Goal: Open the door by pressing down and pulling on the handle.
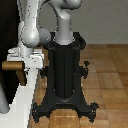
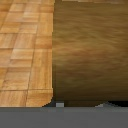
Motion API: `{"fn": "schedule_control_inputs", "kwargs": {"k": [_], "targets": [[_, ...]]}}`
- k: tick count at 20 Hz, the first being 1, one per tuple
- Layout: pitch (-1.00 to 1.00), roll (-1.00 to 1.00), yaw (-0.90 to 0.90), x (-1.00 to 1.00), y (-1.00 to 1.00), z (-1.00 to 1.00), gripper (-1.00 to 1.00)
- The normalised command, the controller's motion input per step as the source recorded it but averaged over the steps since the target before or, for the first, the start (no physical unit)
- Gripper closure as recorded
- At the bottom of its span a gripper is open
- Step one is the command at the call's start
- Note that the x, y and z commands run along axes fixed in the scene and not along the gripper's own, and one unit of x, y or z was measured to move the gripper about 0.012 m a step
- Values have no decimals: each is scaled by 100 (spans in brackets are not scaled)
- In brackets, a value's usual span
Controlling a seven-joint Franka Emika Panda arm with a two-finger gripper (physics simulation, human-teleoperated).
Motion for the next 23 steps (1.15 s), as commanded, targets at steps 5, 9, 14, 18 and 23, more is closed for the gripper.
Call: {"fn": "schedule_control_inputs", "kwargs": {"k": [5,9,14,18,23], "targets": [[0,0,0,0,100,0,100],[0,0,0,0,100,0,100],[0,0,0,0,100,0,100],[0,0,0,0,100,0,100],[0,0,0,0,100,0,100]]}}
